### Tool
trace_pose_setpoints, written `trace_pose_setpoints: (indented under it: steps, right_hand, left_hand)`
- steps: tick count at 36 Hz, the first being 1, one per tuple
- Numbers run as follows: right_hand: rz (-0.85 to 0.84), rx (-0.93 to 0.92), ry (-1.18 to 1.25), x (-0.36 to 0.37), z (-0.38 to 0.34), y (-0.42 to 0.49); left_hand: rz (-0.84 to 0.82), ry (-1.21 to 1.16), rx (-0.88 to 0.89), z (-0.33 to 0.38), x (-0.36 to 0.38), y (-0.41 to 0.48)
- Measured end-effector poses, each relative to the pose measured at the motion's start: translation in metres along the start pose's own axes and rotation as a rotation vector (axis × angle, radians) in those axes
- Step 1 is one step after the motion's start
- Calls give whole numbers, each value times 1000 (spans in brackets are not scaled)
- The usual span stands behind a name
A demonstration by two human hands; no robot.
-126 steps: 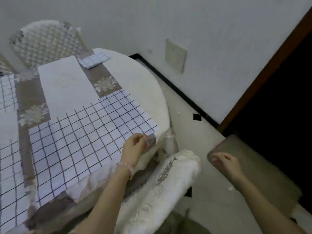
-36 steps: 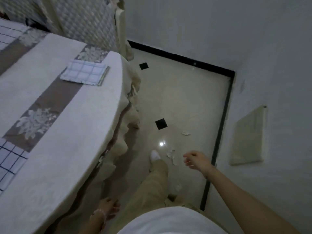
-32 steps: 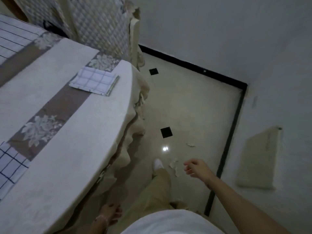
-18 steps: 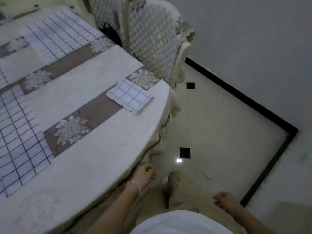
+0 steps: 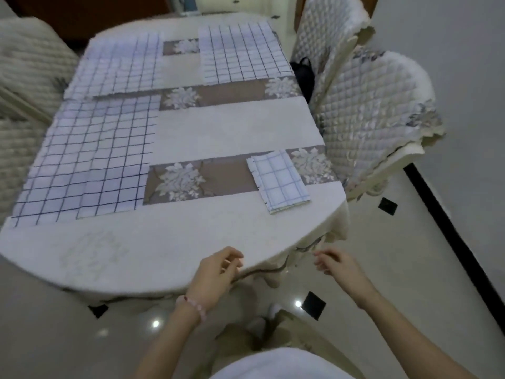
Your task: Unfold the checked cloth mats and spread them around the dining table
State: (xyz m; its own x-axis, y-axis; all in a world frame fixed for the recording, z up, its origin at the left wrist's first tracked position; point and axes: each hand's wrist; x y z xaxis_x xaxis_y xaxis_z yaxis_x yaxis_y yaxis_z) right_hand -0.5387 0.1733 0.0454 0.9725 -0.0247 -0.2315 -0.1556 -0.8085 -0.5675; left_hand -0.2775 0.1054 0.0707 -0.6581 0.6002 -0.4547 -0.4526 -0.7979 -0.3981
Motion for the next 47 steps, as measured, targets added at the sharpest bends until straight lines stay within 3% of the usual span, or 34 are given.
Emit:
trace_pose_setpoints:
  steps: [4, 7, 11, 18, 28, 31, 38, 42, 44, 47]
  right_hand:
    - [-28, -186, -125, -11, -43, 27]
    - [2, -273, -276, -13, -62, 53]
    - [66, -299, -412, -13, -81, 86]
    - [167, -206, -519, -13, -88, 128]
    - [193, -27, -473, -8, -93, 143]
    - [180, -64, -449, -8, -91, 146]
    - [76, -157, 25, -2, -86, 120]
    - [7, -165, 184, 11, -81, 93]
    - [-42, -154, 236, 19, -80, 82]
    - [-93, -152, 292, 30, -78, 68]
  left_hand:
    - [312, 367, 65, -9, -10, 20]
    - [252, 569, -32, -27, -12, 33]
    - [34, 681, -233, -41, -5, 37]
    - [-8, 740, -264, -46, 4, 26]
    - [25, 714, -237, -49, 7, 24]
    - [37, 721, -244, -50, 9, 24]
    - [15, 684, -264, -46, 3, 25]
    - [109, 460, -211, -29, -2, 25]
    - [204, 78, -173, -12, -3, 25]
    - [199, -568, -177, 15, -9, 27]
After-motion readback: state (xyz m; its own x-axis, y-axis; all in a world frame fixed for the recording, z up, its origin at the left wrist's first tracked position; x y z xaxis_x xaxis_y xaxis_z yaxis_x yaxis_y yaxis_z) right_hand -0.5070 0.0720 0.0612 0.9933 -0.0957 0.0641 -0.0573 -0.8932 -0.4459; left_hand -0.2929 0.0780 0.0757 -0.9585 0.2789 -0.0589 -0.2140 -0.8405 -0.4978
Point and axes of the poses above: each hand's wrist, its own y-axis towards the middle knuckle, its own x-axis out of the palm, z = x × y, and after that the axes turned 9 degrees about -z, right-handed
